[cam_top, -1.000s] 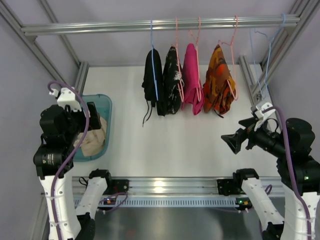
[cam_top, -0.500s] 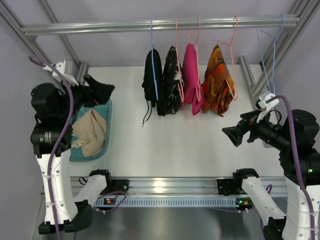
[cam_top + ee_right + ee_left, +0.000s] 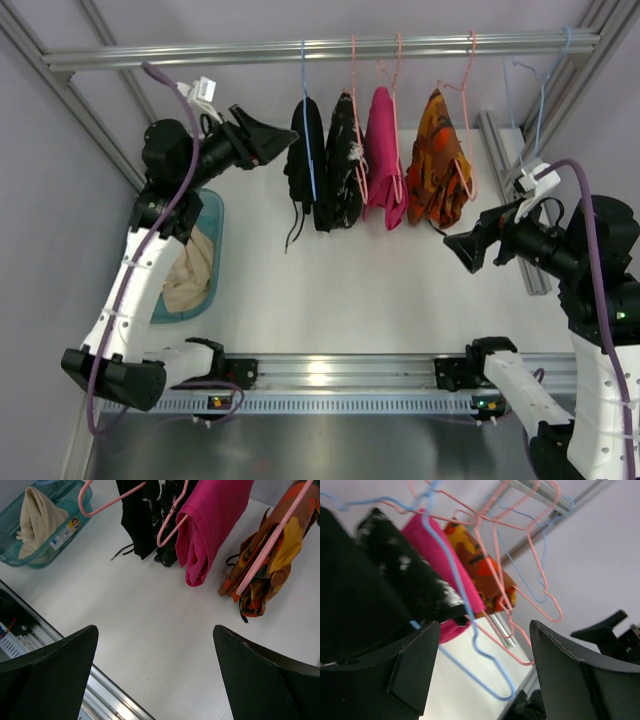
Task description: Remove the trousers from the hanger
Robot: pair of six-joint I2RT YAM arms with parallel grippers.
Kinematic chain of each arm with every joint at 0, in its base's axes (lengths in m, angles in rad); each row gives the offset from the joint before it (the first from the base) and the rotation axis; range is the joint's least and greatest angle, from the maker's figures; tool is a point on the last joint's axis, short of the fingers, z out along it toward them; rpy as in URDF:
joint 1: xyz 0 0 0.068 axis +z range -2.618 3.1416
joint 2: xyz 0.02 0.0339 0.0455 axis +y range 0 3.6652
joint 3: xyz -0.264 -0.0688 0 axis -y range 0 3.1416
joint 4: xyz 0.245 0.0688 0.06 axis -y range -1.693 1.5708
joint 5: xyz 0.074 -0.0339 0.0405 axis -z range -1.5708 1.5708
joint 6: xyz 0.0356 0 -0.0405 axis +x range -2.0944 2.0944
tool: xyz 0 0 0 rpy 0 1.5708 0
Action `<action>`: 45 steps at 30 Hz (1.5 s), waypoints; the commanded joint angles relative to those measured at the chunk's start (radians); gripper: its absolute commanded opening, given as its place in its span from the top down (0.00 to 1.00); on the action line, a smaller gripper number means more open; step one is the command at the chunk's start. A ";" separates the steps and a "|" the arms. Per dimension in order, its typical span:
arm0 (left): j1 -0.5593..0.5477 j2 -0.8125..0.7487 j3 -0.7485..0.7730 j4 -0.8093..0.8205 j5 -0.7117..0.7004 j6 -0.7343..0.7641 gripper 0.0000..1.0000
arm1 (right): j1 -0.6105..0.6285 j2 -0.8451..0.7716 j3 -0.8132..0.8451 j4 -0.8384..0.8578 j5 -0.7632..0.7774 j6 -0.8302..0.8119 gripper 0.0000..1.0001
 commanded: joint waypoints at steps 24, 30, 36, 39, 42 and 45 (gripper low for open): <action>-0.215 0.278 0.096 0.309 -0.200 -0.194 0.45 | 0.003 0.044 0.068 0.054 0.013 -0.004 0.00; -0.213 0.231 0.032 0.301 -0.154 -0.220 0.48 | 0.001 0.039 0.065 0.049 0.016 -0.014 0.01; -0.215 0.198 -0.033 0.301 -0.109 -0.247 0.50 | 0.002 0.039 0.057 0.048 0.013 -0.016 0.01; -0.215 0.192 -0.039 0.301 -0.111 -0.250 0.54 | 0.001 0.039 0.056 0.057 0.011 -0.013 0.01; -0.213 0.195 -0.025 0.301 -0.117 -0.252 0.63 | 0.002 0.039 0.049 0.062 0.009 -0.008 0.00; -0.213 0.197 -0.011 0.299 -0.112 -0.250 0.78 | 0.001 0.039 0.049 0.062 0.009 -0.007 0.01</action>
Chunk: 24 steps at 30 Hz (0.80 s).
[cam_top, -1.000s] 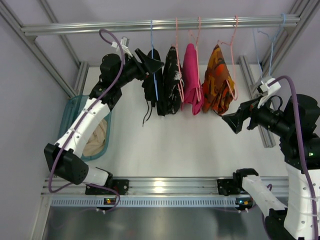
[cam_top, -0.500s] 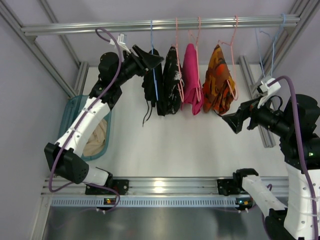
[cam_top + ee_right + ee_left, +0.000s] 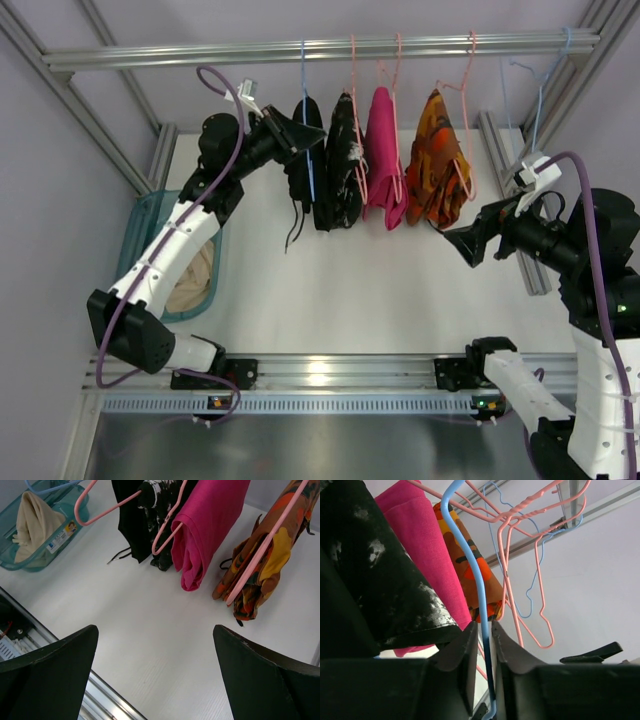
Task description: Remove the trousers from the hanger
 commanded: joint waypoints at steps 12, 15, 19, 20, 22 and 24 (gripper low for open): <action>0.000 -0.063 0.144 0.073 0.028 0.093 1.00 | 0.003 0.018 0.045 0.058 -0.022 0.016 0.01; 0.000 -0.063 0.181 0.073 0.031 0.107 1.00 | 0.001 0.028 0.062 0.084 -0.037 0.036 0.01; 0.000 -0.077 0.192 0.073 0.032 0.104 1.00 | 0.002 0.041 0.071 0.125 -0.064 0.064 0.01; 0.000 -0.081 0.192 0.073 0.034 0.100 1.00 | 0.001 0.042 0.071 0.138 -0.069 0.069 0.01; 0.001 -0.103 0.178 0.073 0.034 0.087 1.00 | 0.002 0.053 0.074 0.168 -0.075 0.070 0.01; 0.000 -0.127 0.158 0.093 0.035 0.084 1.00 | 0.003 0.068 0.082 0.184 -0.084 0.069 0.00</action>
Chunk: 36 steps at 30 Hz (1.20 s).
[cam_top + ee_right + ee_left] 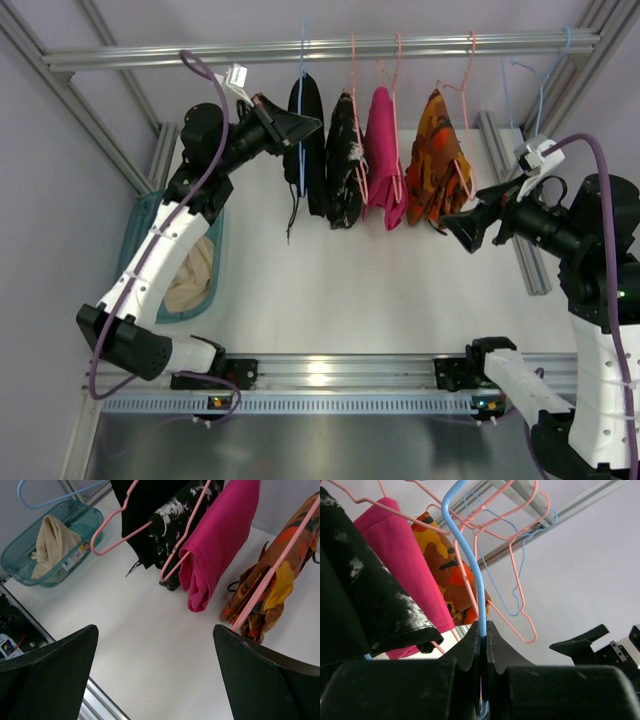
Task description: Remove the trousers from the hanger
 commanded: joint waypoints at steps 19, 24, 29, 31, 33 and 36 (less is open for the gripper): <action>-0.085 -0.359 -0.250 0.190 -0.046 0.169 1.00 | 0.265 0.174 0.019 0.494 0.136 0.296 0.06; -0.085 -0.388 -0.260 0.179 -0.061 0.197 1.00 | 0.405 0.251 0.046 0.671 0.329 0.313 0.22; -0.079 -0.414 -0.260 0.150 -0.063 0.239 1.00 | 0.602 0.378 0.189 0.730 0.497 0.300 0.31; -0.077 -0.434 -0.258 0.126 -0.067 0.262 1.00 | 0.653 0.437 0.236 0.724 0.539 0.320 0.31; -0.076 -0.445 -0.257 0.115 -0.076 0.269 1.00 | 0.725 0.489 0.292 0.721 0.573 0.332 0.31; -0.071 -0.462 -0.264 0.110 -0.078 0.267 1.00 | 0.808 0.545 0.345 0.716 0.639 0.374 0.31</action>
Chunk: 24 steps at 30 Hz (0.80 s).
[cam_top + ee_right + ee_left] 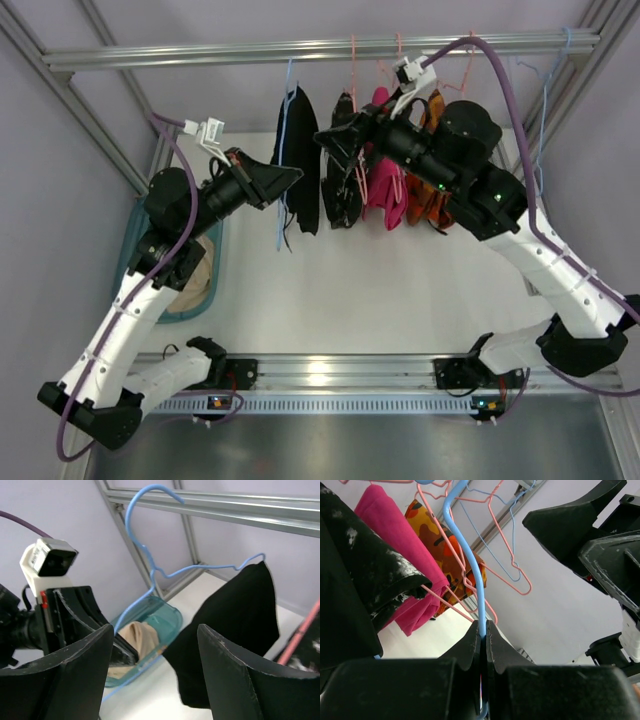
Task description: Remove the trousers from the hanger
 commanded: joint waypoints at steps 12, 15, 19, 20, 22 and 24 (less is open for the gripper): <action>0.008 -0.138 -0.018 0.164 -0.025 0.076 1.00 | 0.214 0.202 0.181 0.045 0.187 0.167 0.29; 0.008 -0.149 -0.032 0.164 -0.023 0.074 1.00 | 0.214 0.235 0.203 0.048 0.170 0.188 0.30; 0.008 -0.152 -0.057 0.164 -0.020 0.044 1.00 | 0.214 0.267 0.212 0.043 0.176 0.213 0.35; 0.008 -0.153 -0.060 0.164 -0.018 0.038 1.00 | 0.214 0.271 0.213 0.045 0.175 0.219 0.36; 0.008 -0.149 -0.057 0.164 -0.021 0.039 1.00 | 0.216 0.287 0.220 0.049 0.160 0.234 0.46; 0.010 -0.146 -0.060 0.164 -0.021 0.042 1.00 | 0.214 0.301 0.226 0.055 0.141 0.237 0.59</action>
